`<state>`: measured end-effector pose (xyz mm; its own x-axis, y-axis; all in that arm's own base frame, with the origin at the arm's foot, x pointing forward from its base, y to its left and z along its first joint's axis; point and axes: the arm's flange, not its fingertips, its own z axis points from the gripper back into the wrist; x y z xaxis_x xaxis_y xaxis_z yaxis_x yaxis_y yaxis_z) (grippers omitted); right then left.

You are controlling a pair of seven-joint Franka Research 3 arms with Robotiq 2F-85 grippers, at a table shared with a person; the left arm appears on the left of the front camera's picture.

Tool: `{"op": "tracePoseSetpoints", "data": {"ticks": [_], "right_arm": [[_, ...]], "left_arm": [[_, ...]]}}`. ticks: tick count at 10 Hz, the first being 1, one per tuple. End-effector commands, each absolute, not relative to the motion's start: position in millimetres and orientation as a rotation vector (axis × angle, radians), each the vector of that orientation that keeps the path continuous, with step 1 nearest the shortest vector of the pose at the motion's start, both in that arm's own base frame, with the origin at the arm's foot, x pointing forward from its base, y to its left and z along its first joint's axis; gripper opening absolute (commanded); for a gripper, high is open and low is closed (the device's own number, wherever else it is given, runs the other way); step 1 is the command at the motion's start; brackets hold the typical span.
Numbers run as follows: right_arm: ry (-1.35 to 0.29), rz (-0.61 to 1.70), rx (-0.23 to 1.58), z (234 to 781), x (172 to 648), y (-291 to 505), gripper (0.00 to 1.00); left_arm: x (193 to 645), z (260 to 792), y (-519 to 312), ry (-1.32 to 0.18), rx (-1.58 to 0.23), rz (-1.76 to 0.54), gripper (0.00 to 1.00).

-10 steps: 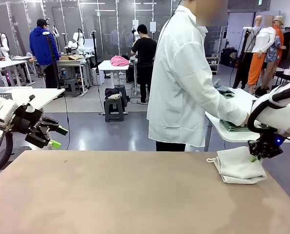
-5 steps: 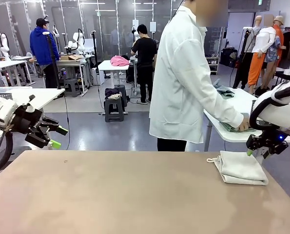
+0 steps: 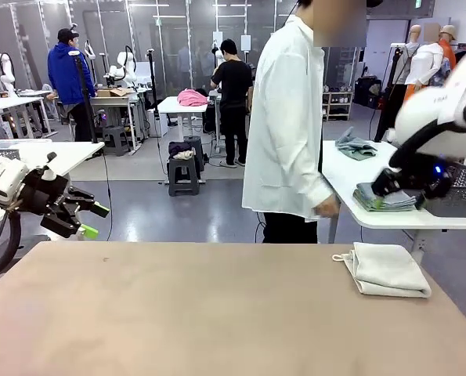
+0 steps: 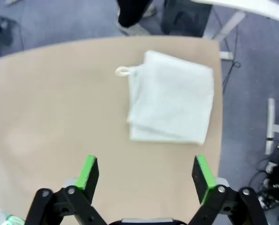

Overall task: Fold the towels and place them in the basket.
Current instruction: Place the folded Towel with hook on the right side of the table.

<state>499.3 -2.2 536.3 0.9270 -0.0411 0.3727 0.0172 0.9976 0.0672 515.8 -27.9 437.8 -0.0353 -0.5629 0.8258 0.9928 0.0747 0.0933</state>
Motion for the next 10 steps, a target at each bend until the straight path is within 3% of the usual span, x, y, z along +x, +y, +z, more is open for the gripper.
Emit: {"op": "tracePoseSetpoints", "data": {"ticks": [1,6,10], "right_arm": [[-0.413,0.036,0.007,599,440,61,0.99],[-0.539,0.138,0.112,687,341,64,0.99],[-0.551,0.129,0.094,704,331,58,0.99]], "left_arm": [[515,439,-28,-0.853,-0.660,-1.411,1.00],[515,439,-28,-0.853,-0.660,-1.411,1.00],[515,439,-28,-0.853,-0.660,-1.411,1.00]]}}
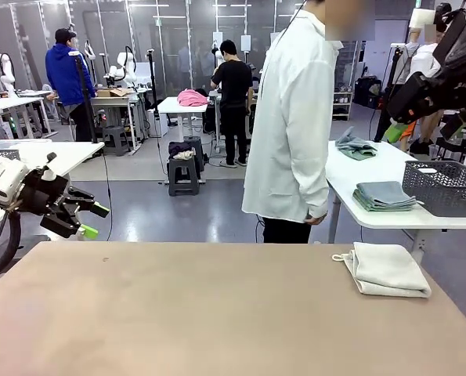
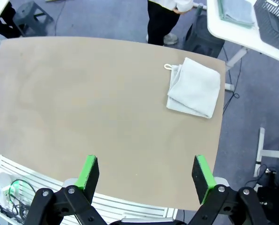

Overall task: Fold the towels and place them in the basket.
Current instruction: Place the folded Towel with hook on the right side of the table, then when a person lays out a Towel with hook on the table, fold it in half twice.

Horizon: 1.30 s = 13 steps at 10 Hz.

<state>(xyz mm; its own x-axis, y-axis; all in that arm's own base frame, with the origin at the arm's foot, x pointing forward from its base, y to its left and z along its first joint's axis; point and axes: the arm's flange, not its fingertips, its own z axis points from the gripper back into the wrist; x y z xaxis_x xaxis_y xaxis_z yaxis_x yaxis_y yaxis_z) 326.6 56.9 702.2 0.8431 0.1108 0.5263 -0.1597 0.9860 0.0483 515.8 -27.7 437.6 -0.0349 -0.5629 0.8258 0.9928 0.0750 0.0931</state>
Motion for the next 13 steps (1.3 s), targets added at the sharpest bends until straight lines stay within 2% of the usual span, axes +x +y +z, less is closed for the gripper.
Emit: {"op": "tracePoseSetpoints", "data": {"ticks": [1,13], "right_arm": [[-0.551,0.129,0.094,703.9,330.6,58.1,0.99],[-0.551,0.129,0.094,703.9,330.6,58.1,0.99]], "left_arm": [[514.9,439.1,-27.6,-0.853,-0.660,-1.411,1.00],[514.9,439.1,-27.6,-0.853,-0.660,-1.411,1.00]]}}
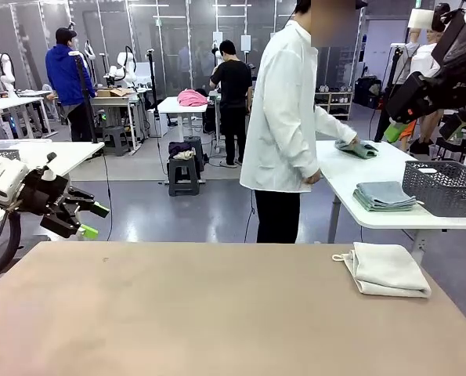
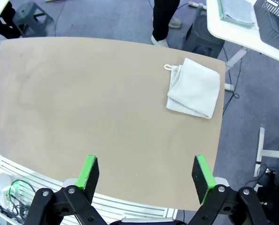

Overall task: Fold the towels and place them in the basket.
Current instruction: When a person lays out a Towel with hook on the table, fold it in half twice.

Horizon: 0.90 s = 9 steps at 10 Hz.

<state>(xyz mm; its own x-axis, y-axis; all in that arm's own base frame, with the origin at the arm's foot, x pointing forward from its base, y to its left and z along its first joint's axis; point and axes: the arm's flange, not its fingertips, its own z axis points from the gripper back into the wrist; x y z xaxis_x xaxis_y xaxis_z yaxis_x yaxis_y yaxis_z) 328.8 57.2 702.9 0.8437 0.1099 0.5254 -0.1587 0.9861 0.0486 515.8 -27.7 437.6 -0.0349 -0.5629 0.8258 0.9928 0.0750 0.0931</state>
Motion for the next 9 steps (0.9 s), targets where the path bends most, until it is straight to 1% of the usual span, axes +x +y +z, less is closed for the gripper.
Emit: {"op": "tracePoseSetpoints", "data": {"ticks": [1,9], "right_arm": [[-0.551,0.129,0.094,703.9,330.6,58.1,0.99],[-0.551,0.129,0.094,703.9,330.6,58.1,0.99]], "left_arm": [[514.9,439.1,-27.6,-0.853,-0.660,-1.411,1.00],[514.9,439.1,-27.6,-0.853,-0.660,-1.411,1.00]]}}
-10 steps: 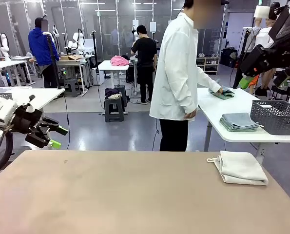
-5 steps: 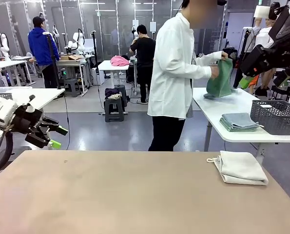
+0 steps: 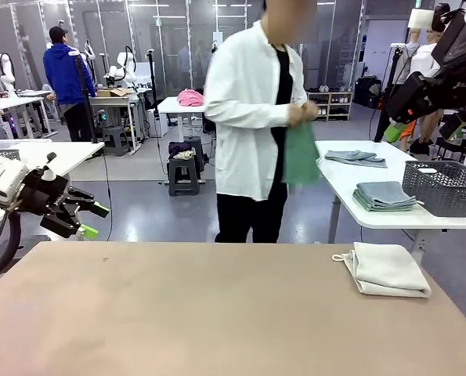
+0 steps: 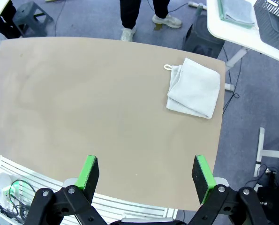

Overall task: Fold the towels and place them in the basket.
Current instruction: When a person lays out a Towel with hook on the table, fold it in half twice.

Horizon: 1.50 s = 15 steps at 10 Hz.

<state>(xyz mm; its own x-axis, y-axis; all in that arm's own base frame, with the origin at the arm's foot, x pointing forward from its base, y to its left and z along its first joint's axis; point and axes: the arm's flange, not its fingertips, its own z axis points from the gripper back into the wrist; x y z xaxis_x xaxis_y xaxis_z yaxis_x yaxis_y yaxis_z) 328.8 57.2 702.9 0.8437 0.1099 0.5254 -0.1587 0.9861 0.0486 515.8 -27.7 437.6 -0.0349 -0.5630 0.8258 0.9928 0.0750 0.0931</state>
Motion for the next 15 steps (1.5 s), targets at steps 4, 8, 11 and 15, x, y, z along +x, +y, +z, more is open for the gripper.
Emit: {"op": "tracePoseSetpoints", "data": {"ticks": [4,8,11,15], "right_arm": [[-0.551,0.129,0.094,703.9,330.6,58.1,0.99],[-0.551,0.129,0.094,703.9,330.6,58.1,0.99],[-0.551,0.129,0.094,703.9,330.6,58.1,0.99],[-0.551,0.129,0.094,703.9,330.6,58.1,0.99]], "left_arm": [[514.9,439.1,-27.6,-0.853,-0.660,-1.411,1.00],[514.9,439.1,-27.6,-0.853,-0.660,-1.411,1.00],[514.9,439.1,-27.6,-0.853,-0.660,-1.411,1.00],[514.9,439.1,-27.6,-0.853,-0.660,-1.411,1.00]]}}
